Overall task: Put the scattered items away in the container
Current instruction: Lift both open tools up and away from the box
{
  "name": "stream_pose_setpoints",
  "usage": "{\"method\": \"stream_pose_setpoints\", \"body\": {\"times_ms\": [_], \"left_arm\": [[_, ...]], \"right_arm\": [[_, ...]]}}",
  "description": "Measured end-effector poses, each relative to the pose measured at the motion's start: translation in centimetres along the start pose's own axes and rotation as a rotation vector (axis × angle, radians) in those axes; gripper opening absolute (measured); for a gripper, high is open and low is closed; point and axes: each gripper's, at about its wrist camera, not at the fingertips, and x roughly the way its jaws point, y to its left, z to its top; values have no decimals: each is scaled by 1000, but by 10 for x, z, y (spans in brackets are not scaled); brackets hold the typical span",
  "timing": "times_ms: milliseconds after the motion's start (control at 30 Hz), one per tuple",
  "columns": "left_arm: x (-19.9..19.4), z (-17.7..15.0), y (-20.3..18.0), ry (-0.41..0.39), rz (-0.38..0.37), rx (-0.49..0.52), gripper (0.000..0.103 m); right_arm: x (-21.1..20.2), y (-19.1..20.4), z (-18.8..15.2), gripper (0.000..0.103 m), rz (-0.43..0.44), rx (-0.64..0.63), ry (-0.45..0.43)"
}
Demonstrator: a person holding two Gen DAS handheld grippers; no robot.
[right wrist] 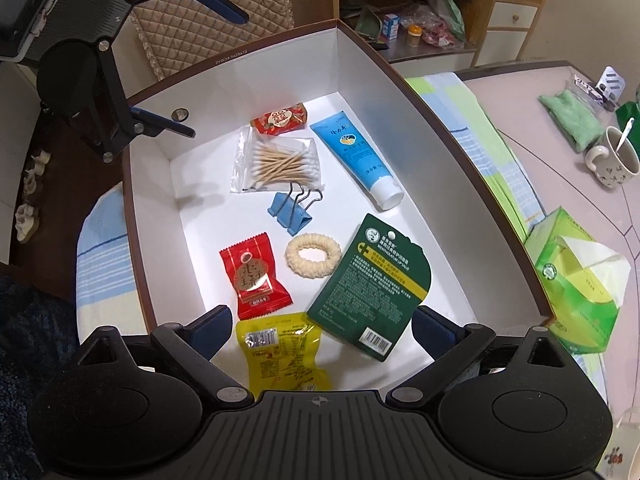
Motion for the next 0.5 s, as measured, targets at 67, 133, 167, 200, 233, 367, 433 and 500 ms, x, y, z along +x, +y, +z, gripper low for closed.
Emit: {"method": "stream_pose_setpoints", "body": {"times_ms": [67,133,167,200,233,367,433,500], "left_arm": [[-4,1,-3,-6,5,2,98],[-9,1,-6,-12,12,1,98],[-11,1,-7,-14,17,-1,98],[-14,1,-8,-15,24,-4,99],[-16,1,-9,-17,30,-5,99],[-28,0,-15,-27,43,-13,100],[-34,-1,-18,-31,53,-18,100],[-39,-1,-22,-36,59,-21,102]], "right_arm": [[-4,2,-3,99,-5,5,-9],[-8,4,-5,99,-11,16,-23],[-10,5,-7,99,-15,25,-31],[-13,5,-8,99,-18,33,-40],[-16,6,-10,99,-22,41,-50],[-26,9,-17,99,-38,71,-84],[-33,10,-22,99,-50,93,-107],[-39,12,-27,99,-60,118,-131]]}}
